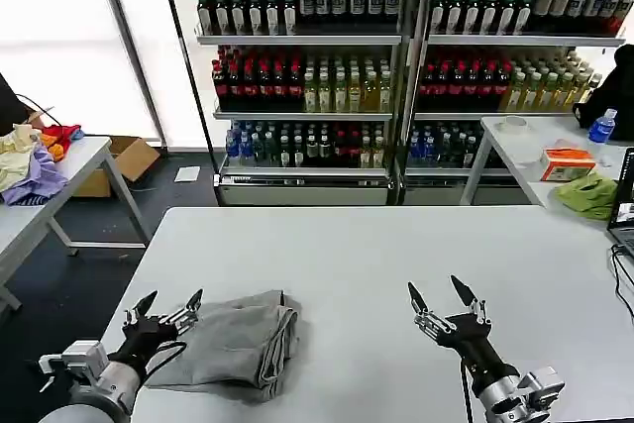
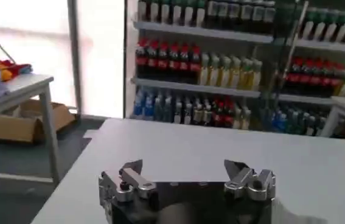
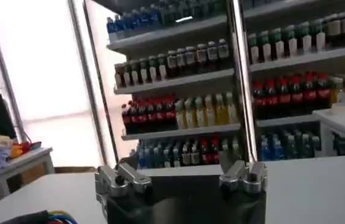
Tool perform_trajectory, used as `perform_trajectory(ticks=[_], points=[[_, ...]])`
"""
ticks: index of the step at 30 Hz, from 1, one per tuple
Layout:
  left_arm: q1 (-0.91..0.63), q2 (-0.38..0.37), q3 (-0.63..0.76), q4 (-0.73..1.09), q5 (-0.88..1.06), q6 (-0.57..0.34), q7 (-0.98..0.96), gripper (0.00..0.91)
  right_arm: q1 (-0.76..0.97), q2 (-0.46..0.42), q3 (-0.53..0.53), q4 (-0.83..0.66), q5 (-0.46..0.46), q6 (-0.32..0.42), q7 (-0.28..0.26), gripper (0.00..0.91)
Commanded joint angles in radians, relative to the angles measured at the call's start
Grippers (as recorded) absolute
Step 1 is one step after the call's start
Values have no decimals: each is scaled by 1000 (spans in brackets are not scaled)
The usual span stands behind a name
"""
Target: Fold and organize the clothes.
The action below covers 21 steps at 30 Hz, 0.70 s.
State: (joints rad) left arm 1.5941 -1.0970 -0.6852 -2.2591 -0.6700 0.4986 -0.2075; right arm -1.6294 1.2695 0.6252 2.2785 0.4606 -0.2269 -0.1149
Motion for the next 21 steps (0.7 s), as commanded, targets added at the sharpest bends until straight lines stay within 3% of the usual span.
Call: perform_trajectory(ticks=[1,11,21], points=[[28,-44,25,128,71,-18,26,907,8,3,-3,-36,-40,19,-9,907],[-13,-27,66,276,50,-32,39,907,11,-31,10,-81,-58,33,-15,907],[16,-49,76,237,-45,-11,48,907,37,-40,14,-80,-42,27,-9,907]])
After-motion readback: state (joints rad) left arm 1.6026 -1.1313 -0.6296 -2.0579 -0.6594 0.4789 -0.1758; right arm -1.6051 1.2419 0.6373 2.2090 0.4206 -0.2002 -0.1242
